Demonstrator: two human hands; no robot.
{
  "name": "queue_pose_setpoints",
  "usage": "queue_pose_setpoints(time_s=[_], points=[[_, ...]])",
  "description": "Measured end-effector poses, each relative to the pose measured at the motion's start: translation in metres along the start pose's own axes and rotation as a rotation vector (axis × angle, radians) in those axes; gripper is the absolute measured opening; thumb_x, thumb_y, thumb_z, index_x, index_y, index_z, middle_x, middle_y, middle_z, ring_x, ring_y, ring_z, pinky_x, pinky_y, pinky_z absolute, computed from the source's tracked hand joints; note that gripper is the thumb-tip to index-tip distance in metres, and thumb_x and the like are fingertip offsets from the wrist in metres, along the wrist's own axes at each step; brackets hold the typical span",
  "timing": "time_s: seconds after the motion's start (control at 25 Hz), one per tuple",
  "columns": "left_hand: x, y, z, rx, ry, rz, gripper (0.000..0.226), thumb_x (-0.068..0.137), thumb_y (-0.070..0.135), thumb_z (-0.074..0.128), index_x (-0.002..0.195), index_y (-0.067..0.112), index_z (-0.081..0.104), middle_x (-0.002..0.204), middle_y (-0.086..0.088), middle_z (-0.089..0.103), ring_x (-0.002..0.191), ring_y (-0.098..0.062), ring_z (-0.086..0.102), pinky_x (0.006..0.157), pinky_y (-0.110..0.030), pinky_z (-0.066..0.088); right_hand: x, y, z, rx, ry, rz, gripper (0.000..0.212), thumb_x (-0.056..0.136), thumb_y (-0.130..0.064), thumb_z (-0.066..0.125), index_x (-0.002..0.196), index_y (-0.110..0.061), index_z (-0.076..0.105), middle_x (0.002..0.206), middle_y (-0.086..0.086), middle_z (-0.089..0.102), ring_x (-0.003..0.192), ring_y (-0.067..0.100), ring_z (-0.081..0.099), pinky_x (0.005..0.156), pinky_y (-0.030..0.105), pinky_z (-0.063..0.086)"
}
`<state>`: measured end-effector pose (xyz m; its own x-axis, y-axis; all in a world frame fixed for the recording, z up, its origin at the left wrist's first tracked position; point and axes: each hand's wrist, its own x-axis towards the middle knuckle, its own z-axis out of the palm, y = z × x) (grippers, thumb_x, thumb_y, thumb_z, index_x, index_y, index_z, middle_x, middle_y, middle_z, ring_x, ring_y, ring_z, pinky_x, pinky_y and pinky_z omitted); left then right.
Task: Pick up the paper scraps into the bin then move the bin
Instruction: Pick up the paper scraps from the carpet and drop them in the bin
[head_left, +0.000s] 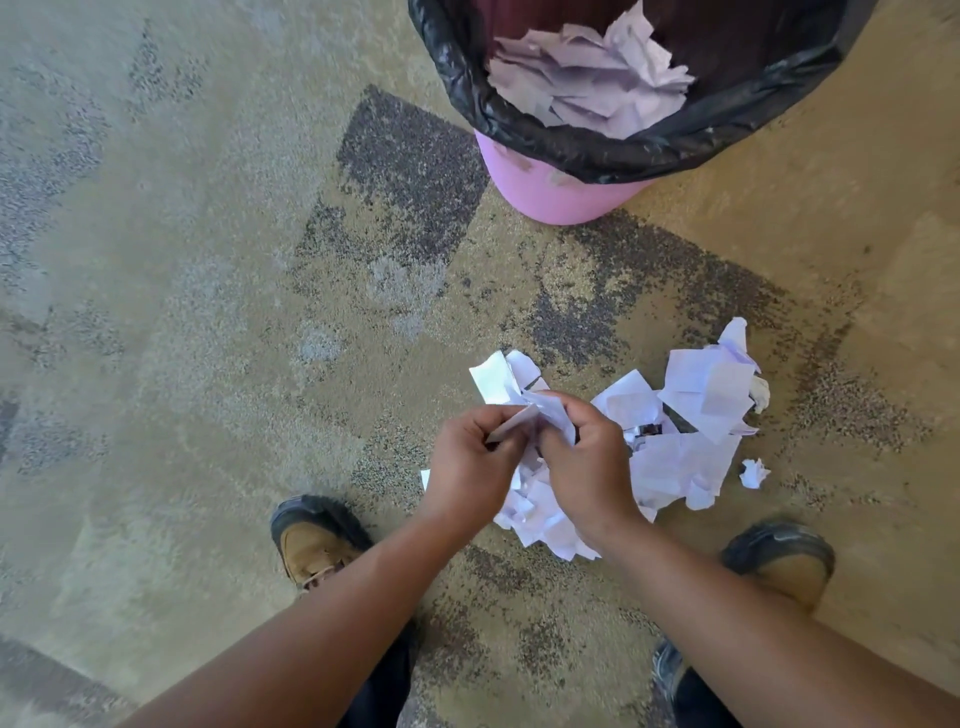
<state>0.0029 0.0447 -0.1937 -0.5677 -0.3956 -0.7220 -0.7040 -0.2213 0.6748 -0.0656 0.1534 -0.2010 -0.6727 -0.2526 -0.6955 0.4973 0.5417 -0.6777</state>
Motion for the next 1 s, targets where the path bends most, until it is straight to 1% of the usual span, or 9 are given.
queue_pose_setpoints(time_s=[0.12,0.2,0.28,0.4,0.52,0.68,0.76,0.88,1.0], points=[[-0.016,0.035,-0.004,0.052,0.031,0.147,0.019,0.096,0.007,0.068,0.088,0.02,0.079,0.083,0.001,0.072,0.076,-0.015,0.069,0.07,-0.032,0.054,-0.018,-0.034,-0.006,0.142,0.069,-0.066,0.03,0.097,-0.002,0.06,0.11,-0.025,0.074,0.102,-0.008,0.077,0.095,0.008,0.072,0.079,0.021,0.056],[-0.027,0.062,-0.005,0.096,0.029,0.282,0.021,0.095,0.006,0.07,0.092,0.024,0.08,0.09,0.008,0.071,0.082,-0.009,0.07,0.075,-0.024,0.053,-0.029,-0.06,-0.015,0.222,0.101,-0.114,0.028,0.098,-0.006,0.063,0.106,-0.03,0.074,0.089,-0.012,0.076,0.079,0.005,0.071,0.07,0.022,0.055],[-0.039,0.092,-0.006,0.122,0.061,0.432,0.025,0.093,0.007,0.07,0.099,0.03,0.079,0.096,0.01,0.071,0.09,-0.01,0.071,0.08,-0.021,0.055,-0.043,-0.089,-0.026,0.312,0.125,-0.174,0.029,0.098,-0.006,0.064,0.1,-0.034,0.074,0.078,-0.013,0.073,0.069,0.004,0.067,0.064,0.021,0.052],[-0.05,0.138,-0.006,0.158,0.148,0.634,0.023,0.091,0.003,0.071,0.104,0.021,0.079,0.1,0.005,0.071,0.094,-0.004,0.069,0.081,-0.012,0.051,-0.054,-0.137,-0.04,0.491,0.146,-0.324,0.037,0.096,0.003,0.063,0.096,-0.032,0.075,0.089,-0.003,0.077,0.082,0.012,0.072,0.072,0.022,0.055],[-0.046,0.18,-0.004,0.237,0.196,0.817,0.021,0.092,0.002,0.07,0.108,0.012,0.079,0.103,-0.001,0.071,0.099,-0.007,0.067,0.087,-0.016,0.051,-0.047,-0.178,-0.048,0.724,0.129,-0.445,0.041,0.094,0.014,0.058,0.094,-0.023,0.074,0.092,0.002,0.076,0.088,0.017,0.072,0.081,0.027,0.056],[-0.017,0.229,0.003,0.283,0.247,0.952,0.022,0.093,-0.001,0.066,0.109,0.008,0.078,0.103,-0.005,0.07,0.099,-0.01,0.065,0.089,-0.019,0.051,-0.015,-0.219,-0.057,0.866,0.118,-0.463,0.034,0.092,0.018,0.053,0.12,0.002,0.063,0.12,0.024,0.07,0.112,0.037,0.068,0.102,0.048,0.054],[0.004,0.252,0.004,0.318,0.238,0.984,0.023,0.092,-0.001,0.066,0.108,0.01,0.079,0.102,-0.004,0.071,0.099,-0.012,0.065,0.088,-0.023,0.053,0.004,-0.241,-0.064,0.898,0.086,-0.409,0.043,0.09,0.021,0.05,0.126,0.003,0.061,0.121,0.028,0.069,0.105,0.038,0.068,0.092,0.045,0.055],[0.046,0.279,-0.004,0.415,0.19,1.052,0.027,0.087,0.0,0.061,0.103,0.012,0.079,0.102,-0.004,0.071,0.096,-0.011,0.064,0.087,-0.023,0.052,0.033,-0.268,-0.076,0.895,0.037,-0.363,0.049,0.083,0.024,0.047,0.119,-0.003,0.066,0.109,0.021,0.074,0.09,0.028,0.068,0.073,0.035,0.054],[0.078,0.286,-0.011,0.622,0.167,1.032,0.029,0.084,0.004,0.054,0.104,0.009,0.075,0.107,-0.007,0.069,0.098,-0.013,0.061,0.085,-0.024,0.05,0.051,-0.28,-0.079,0.768,0.058,-0.27,0.056,0.083,0.026,0.042,0.125,-0.004,0.064,0.106,0.017,0.074,0.073,0.019,0.072,0.056,0.026,0.053]])
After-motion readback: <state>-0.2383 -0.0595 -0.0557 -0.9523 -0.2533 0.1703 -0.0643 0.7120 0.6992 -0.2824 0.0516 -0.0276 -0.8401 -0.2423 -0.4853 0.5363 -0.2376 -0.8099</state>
